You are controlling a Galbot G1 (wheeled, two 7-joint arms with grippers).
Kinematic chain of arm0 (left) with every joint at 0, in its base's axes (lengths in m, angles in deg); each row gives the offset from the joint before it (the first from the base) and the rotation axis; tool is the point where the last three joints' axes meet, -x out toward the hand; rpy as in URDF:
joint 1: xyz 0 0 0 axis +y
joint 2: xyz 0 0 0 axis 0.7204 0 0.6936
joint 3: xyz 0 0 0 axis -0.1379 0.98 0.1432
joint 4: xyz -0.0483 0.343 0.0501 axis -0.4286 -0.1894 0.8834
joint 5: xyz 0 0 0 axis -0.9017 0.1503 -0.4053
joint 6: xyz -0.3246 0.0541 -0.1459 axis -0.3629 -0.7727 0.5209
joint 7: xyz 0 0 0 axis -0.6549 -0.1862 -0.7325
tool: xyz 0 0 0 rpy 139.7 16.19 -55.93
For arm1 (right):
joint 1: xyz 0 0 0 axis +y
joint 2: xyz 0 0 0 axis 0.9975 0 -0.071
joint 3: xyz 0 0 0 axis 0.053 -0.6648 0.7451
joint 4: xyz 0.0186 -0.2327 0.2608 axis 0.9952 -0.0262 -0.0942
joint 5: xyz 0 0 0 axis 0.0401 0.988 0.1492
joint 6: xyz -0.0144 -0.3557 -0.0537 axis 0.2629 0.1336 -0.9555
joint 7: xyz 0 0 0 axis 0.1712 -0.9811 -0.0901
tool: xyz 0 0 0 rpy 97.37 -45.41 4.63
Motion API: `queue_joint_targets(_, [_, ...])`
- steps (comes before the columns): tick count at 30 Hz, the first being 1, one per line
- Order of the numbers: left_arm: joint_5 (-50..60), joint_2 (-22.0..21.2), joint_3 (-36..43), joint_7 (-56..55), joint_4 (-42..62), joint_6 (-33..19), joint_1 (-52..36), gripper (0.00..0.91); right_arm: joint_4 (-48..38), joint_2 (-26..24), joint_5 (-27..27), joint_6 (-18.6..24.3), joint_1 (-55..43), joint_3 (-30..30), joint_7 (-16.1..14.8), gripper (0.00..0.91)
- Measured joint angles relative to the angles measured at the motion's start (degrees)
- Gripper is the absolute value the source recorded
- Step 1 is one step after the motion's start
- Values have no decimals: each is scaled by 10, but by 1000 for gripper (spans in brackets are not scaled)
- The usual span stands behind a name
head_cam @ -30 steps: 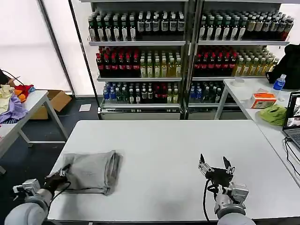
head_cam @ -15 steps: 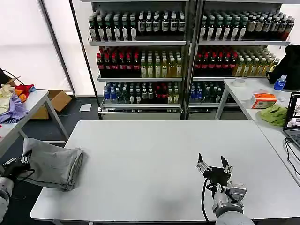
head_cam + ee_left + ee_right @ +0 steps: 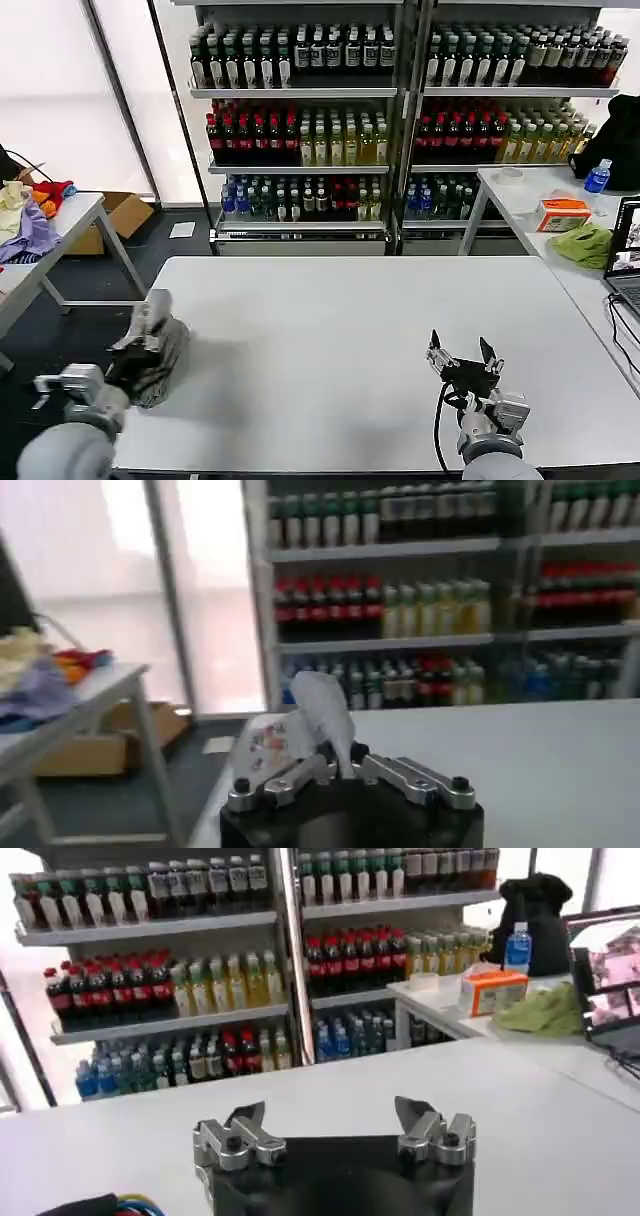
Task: Fold and organize the clothes.
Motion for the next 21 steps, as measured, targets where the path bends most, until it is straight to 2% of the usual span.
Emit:
queue_joint_targets(5, [34, -38, 107, -17, -3, 9, -32, 10, 1, 4, 11, 0, 15, 9, -4, 907])
queue_joint_targets(6, [39, -44, 125, -20, 1, 10, -39, 91, 1, 6, 14, 0, 18, 10, -5, 907])
queue_joint_targets(7, [43, -50, 141, -22, 5, 11, -45, 212, 2, 7, 16, 0, 20, 11, -5, 907])
queue_joint_targets(8, [47, -57, 156, -23, 10, 13, -52, 907, 2, 8, 18, 0, 22, 12, -6, 907])
queue_joint_targets(14, [63, -73, 211, -33, 35, 18, -83, 907, -1, 15, 29, -2, 25, 9, -7, 907])
queue_joint_targets(21, [57, -80, 238, -27, 41, 15, -102, 907, -14, 22, 34, -6, 15, -7, -8, 907])
